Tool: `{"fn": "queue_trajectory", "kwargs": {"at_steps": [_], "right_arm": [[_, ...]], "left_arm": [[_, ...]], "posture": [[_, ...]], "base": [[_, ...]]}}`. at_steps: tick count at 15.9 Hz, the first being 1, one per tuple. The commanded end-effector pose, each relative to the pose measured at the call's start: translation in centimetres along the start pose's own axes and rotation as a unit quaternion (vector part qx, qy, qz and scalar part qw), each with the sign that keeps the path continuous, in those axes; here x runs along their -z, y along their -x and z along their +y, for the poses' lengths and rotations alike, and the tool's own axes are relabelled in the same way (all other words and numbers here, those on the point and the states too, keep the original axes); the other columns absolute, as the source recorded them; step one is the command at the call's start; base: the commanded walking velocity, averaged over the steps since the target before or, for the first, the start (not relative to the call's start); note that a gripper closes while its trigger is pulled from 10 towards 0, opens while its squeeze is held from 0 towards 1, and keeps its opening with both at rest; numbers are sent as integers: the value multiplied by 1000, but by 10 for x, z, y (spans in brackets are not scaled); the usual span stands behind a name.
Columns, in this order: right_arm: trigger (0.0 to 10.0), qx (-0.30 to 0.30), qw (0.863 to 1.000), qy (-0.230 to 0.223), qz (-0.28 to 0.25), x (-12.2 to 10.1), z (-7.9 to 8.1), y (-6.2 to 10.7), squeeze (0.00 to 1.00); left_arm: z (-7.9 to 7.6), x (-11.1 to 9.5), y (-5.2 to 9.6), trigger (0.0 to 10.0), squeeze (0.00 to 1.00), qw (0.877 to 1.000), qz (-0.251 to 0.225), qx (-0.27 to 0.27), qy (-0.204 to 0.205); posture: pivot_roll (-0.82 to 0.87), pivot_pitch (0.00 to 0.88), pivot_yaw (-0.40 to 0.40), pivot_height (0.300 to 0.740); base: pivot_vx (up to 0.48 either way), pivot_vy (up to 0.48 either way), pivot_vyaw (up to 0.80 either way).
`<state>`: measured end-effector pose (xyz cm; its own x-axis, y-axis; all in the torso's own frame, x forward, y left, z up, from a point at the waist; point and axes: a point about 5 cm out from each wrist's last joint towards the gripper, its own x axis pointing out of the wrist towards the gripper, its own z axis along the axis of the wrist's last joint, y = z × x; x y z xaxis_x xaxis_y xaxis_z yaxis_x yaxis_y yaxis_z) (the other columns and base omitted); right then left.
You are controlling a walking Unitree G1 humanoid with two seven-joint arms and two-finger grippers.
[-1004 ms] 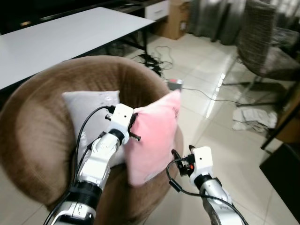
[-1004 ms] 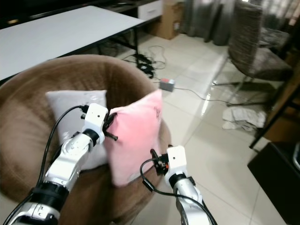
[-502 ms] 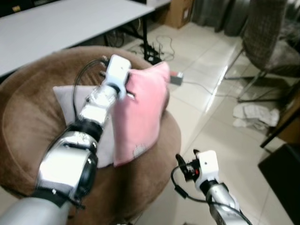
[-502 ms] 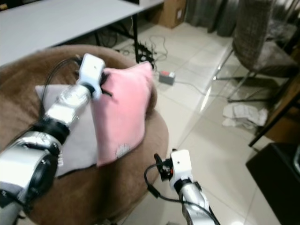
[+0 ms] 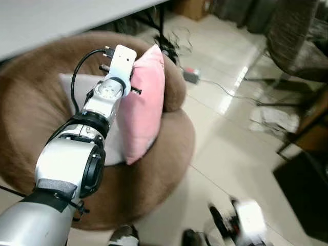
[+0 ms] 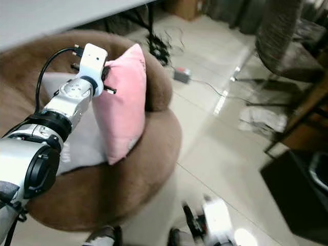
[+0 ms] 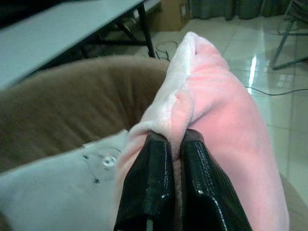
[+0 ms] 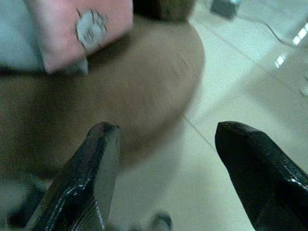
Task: Move the pillow to the sofa from floor
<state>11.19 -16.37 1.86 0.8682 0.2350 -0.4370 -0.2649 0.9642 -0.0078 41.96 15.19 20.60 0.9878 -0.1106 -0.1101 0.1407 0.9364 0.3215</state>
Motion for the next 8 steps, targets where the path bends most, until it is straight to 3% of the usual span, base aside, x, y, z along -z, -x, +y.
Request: {"fn": "queue_trajectory", "kwargs": {"at_steps": [1,2,4,6,8], "right_arm": [[10000,5,1000,4,5,-2,-5,12,259],[10000,10,1000,5,25,4,-5,31,259],[10000,14,999,3,50,9,-3,51,255],[10000,13,998,0,57,9,0,57,259],[10000,13,998,-1,62,8,-1,57,259]], "left_arm": [[1,9,1,0,0,1000,16,-7,-2],[3,20,3,0,0,999,30,-15,-3],[15,36,8,0,0,997,60,-46,10],[27,36,10,0,0,995,62,-69,21],[31,23,8,0,0,995,40,-77,56]], "posture": [[-232,277,-90,740],[-268,312,-112,740],[-295,335,-130,740],[-293,332,-123,740],[-286,328,-124,740]], "base": [[0,0,0],[0,0,0],[0,0,0],[0,0,0],[0,0,0]]}}
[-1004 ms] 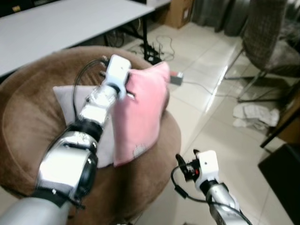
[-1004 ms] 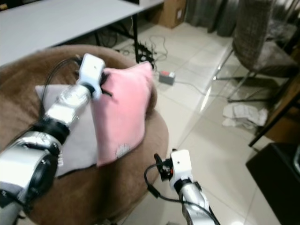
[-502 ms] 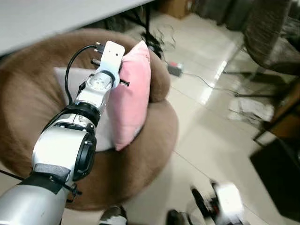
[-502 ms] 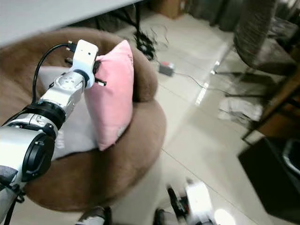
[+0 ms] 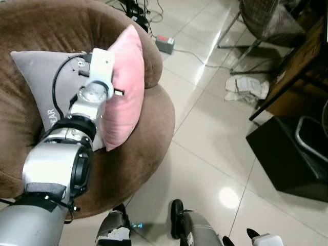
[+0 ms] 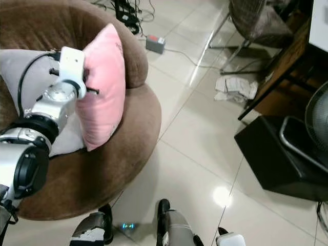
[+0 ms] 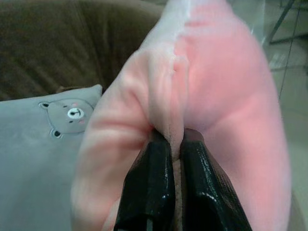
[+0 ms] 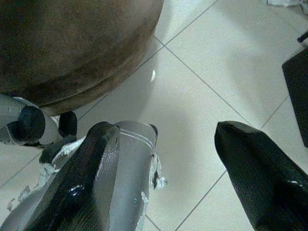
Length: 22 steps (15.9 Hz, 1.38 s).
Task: Move the pillow to the sofa from floor
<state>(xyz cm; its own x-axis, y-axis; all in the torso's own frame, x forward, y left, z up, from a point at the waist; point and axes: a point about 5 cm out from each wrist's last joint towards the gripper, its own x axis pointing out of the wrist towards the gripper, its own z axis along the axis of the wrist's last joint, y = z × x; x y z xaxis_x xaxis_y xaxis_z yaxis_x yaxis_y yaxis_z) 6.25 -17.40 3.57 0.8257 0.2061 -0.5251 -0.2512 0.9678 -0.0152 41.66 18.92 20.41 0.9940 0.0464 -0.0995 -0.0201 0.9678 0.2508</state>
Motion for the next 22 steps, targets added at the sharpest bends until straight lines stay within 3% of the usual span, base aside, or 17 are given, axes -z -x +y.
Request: {"fn": "queue_trajectory", "kwargs": {"at_steps": [1,5,7,8,10,12,17,19,21,22], "right_arm": [[10000,0,1000,-2,11,1,-4,-1,259],[10000,-10,1000,-3,9,-1,-2,-10,259],[10000,-11,1000,-2,13,1,-2,-10,259],[10000,-10,1000,-1,17,1,-2,-9,263],[10000,-6,1000,0,20,1,-3,-6,255],[10000,-2,1000,-1,21,0,-3,-3,263],[10000,-16,1000,0,14,-2,3,-15,263],[10000,-15,1000,-3,9,-4,5,-20,263],[10000,-3,1000,-8,18,0,2,-10,263],[10000,-3,1000,-9,22,2,2,-7,259]], "left_arm": [[-13,-22,-3,0,0,999,-21,21,29],[-21,-74,-5,0,0,993,-89,37,73],[-19,-86,-4,0,0,990,-103,38,85],[-12,-93,-4,0,0,990,-111,25,84],[3,-87,-4,0,0,990,-101,0,96],[20,-92,-3,0,0,980,-111,-23,166],[6,-131,1,0,0,969,-158,15,190],[9,-125,0,0,0,977,-147,-2,157],[34,-72,-2,0,0,988,-75,-64,117],[38,-61,-2,0,0,989,-60,-73,109]], "posture": [[-262,318,-127,740],[-234,305,-122,740],[-237,304,-123,740],[-237,304,-123,740],[-262,295,-118,740],[-255,280,-122,740],[-214,253,-105,740],[-224,248,-94,740],[-248,258,-97,740],[-251,260,-99,740]], "base": [[0,0,0],[0,0,0],[0,0,0],[0,0,0],[0,0,0],[0,0,0],[0,0,0],[0,0,0],[0,0,0],[0,0,0]]}}
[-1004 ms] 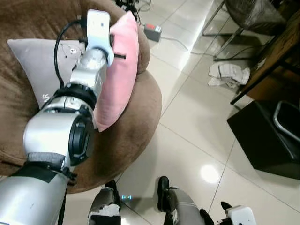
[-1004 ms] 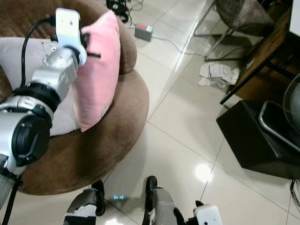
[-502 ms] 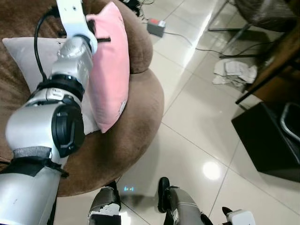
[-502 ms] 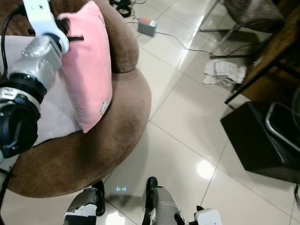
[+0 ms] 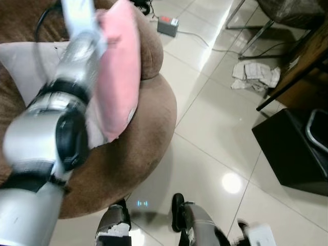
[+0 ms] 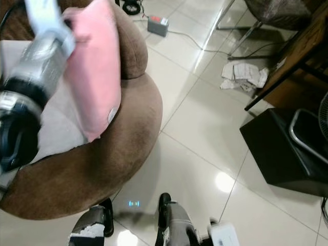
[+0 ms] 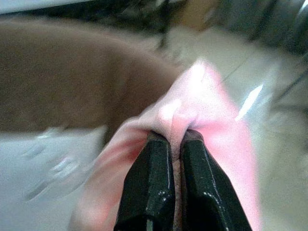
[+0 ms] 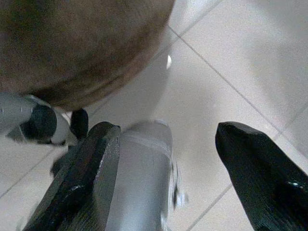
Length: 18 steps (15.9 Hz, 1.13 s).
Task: Move the pillow to the sofa from floor
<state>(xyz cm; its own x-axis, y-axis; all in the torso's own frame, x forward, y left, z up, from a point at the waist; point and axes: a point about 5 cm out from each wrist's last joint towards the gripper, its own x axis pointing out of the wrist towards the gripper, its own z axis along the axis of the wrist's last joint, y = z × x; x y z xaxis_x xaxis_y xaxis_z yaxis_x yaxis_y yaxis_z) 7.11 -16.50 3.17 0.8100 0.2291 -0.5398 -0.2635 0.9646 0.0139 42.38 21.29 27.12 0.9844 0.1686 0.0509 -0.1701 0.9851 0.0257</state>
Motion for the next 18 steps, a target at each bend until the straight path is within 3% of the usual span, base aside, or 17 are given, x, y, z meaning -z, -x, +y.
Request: {"fn": "queue_trajectory", "kwargs": {"at_steps": [1,2,3,5,6,7,8,11,13,15,16,17,18], "right_arm": [[10000,11,1000,-1,19,8,-5,7,263],[10000,12,1000,-1,24,11,-6,11,263],[10000,12,1000,0,25,11,-7,13,259],[10000,13,1000,4,25,9,-7,19,263],[10000,13,1000,5,24,8,-7,22,263],[10000,11,1000,6,23,4,-5,27,263],[10000,9,1000,7,21,1,-1,31,263],[10000,6,1000,7,20,-2,7,33,259],[10000,1,1000,2,19,-5,30,24,259],[10000,-4,1000,-4,16,-12,58,9,263],[10000,-5,1000,-5,15,-14,64,7,259],[10000,-8,1000,-10,16,-18,89,-10,263],[10000,-10,1000,-11,16,-20,99,-19,259]], "left_arm": [[8,14,2,0,0,999,26,-18,-22],[28,32,6,0,0,997,52,-51,-35],[36,39,8,0,0,995,61,-66,-39],[47,49,12,0,0,992,80,-78,-59],[51,53,13,588,0,990,87,-84,-69],[55,58,15,10000,0,988,95,-87,-82],[58,62,16,10000,1000,986,103,-90,-94],[60,65,18,10000,1000,982,107,-95,-122],[63,59,17,10000,1000,982,94,-112,-120],[66,29,11,10000,1000,981,45,-132,-136],[68,21,10,10000,1000,980,33,-138,-141],[75,-3,8,10000,1000,976,0,-155,-151],[77,-9,8,10000,1000,975,-9,-159,-154]], "posture": [[-253,264,-100,740],[-259,269,-113,740],[-259,271,-118,740],[-257,274,-122,740],[-255,276,-128,740],[-255,278,-133,740],[-255,279,-135,740],[-257,285,-137,740],[-262,291,-139,740],[-266,293,-140,740],[-266,293,-141,740],[-259,295,-138,740],[-258,296,-137,740]], "base": [[0,0,0],[0,0,0],[0,0,0],[0,0,0],[0,0,0],[0,0,0],[0,0,0],[0,0,0],[0,0,0],[0,0,0],[0,0,0],[0,0,0],[0,0,0]]}}
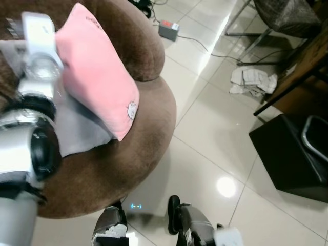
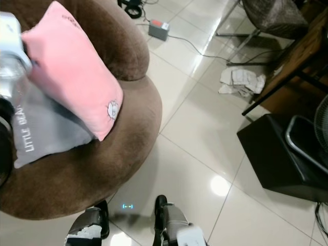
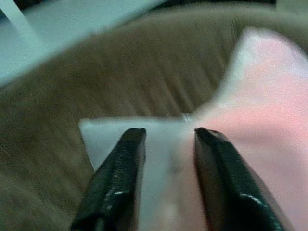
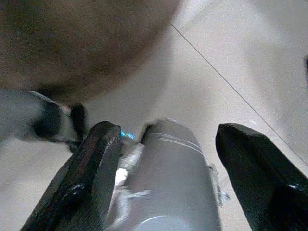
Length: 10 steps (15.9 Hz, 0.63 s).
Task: Move the pillow to the sofa from floor
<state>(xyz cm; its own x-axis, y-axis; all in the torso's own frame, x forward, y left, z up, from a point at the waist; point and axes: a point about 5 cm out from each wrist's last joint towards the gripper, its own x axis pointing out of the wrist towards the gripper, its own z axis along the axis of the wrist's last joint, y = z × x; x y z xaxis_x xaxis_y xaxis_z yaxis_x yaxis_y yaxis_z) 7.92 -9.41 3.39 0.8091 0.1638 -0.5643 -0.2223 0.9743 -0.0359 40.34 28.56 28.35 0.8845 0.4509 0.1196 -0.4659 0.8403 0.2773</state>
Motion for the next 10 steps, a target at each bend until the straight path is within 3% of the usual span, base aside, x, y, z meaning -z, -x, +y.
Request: {"fn": "queue_trajectory", "kwargs": {"at_steps": [1,4,6,7,8,9,10], "right_arm": [[10000,-43,999,-21,3,-15,56,-14,259],[10000,-55,998,-21,5,-40,111,-51,267],[10000,-66,998,-16,11,-59,145,-75,263],[10000,-80,997,-10,18,-77,171,-93,267],[10000,-90,996,-5,20,-88,185,-98,263],[10000,-95,995,-1,20,-97,196,-100,267],[10000,-98,995,4,17,-102,202,-101,263]], "left_arm": [[7,-11,-2,10000,1000,1000,-19,-12,-11],[13,-43,-4,10000,1000,998,-66,-8,-6],[15,-55,-5,10000,1000,997,-81,-6,-2],[19,-60,-5,10000,1000,996,-87,-8,7],[20,-63,-5,10000,1000,996,-91,-9,16],[22,-66,-5,10000,0,995,-95,-5,21],[22,-70,-5,10000,0,994,-99,4,40]], "posture": [[-253,295,-136,740],[-236,293,-136,740],[-229,291,-137,740],[-224,289,-139,740],[-223,283,-140,740],[-219,277,-137,740],[-210,265,-130,740]], "base": [[0,0,0],[0,0,0],[0,0,0],[0,0,0],[0,0,0],[0,0,0],[0,0,0]]}}
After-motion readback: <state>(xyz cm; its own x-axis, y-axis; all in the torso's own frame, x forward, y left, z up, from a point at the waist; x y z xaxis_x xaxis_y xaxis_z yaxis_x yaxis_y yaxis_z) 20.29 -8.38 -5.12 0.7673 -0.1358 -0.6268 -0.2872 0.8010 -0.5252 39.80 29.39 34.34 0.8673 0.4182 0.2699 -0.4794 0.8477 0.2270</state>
